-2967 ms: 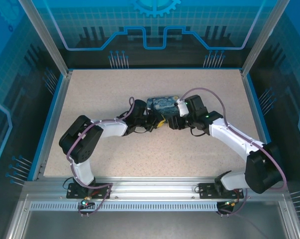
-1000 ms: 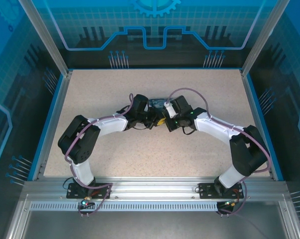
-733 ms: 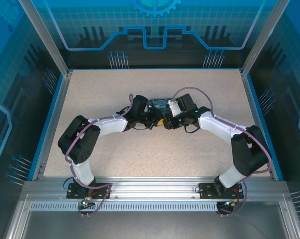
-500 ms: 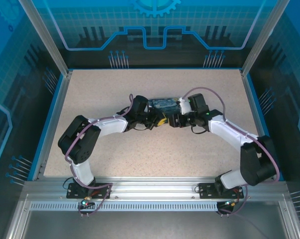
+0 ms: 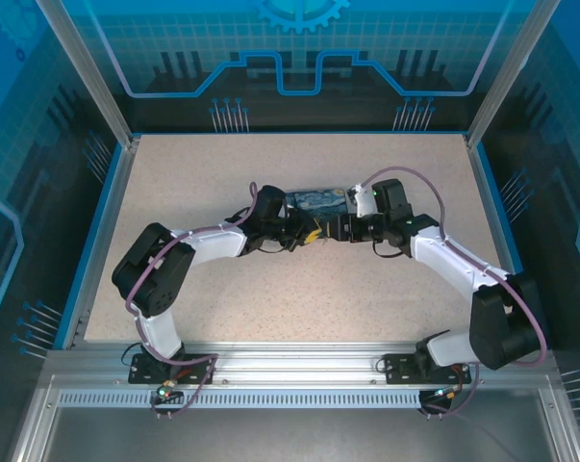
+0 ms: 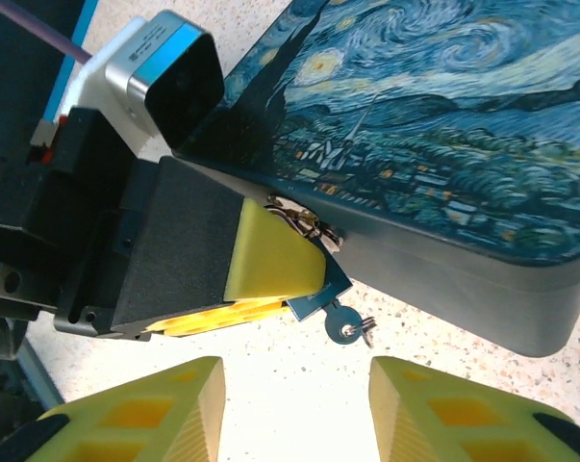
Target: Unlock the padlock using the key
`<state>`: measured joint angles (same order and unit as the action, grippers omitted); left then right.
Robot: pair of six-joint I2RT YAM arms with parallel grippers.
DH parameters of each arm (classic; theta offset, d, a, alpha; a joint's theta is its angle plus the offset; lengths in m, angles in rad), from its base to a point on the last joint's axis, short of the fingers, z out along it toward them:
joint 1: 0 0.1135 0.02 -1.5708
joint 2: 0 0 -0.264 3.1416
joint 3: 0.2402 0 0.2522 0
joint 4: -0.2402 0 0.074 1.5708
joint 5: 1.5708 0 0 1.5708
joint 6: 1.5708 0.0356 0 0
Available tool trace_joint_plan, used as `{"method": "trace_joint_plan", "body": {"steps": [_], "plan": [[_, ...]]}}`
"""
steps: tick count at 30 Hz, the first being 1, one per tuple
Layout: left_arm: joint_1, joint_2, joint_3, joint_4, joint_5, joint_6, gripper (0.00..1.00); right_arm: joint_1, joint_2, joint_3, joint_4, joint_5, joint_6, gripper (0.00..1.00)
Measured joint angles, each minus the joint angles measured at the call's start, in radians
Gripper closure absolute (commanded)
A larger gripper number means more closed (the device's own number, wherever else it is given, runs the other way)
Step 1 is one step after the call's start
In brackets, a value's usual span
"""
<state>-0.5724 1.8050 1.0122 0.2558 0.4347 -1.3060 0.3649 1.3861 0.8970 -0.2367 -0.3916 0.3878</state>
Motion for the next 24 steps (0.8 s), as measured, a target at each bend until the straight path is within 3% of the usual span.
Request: {"method": "trace_joint_plan", "body": {"steps": [7, 13, 24], "plan": [[0.0, 0.0, 0.0, -0.001, 0.0, 0.0, 1.0, 0.095, 0.036, 0.0, -0.031, 0.173, -0.09, 0.59], [0.0, 0.0, 0.0, -0.005, 0.001, 0.002, 1.0, 0.118, 0.063, 0.0, -0.034, 0.302, -0.139, 0.58], [0.0, 0.0, 0.005, -0.019, 0.002, 0.007, 1.0, 0.146, 0.088, 0.0, -0.029, 0.346, -0.203, 0.61]]}}
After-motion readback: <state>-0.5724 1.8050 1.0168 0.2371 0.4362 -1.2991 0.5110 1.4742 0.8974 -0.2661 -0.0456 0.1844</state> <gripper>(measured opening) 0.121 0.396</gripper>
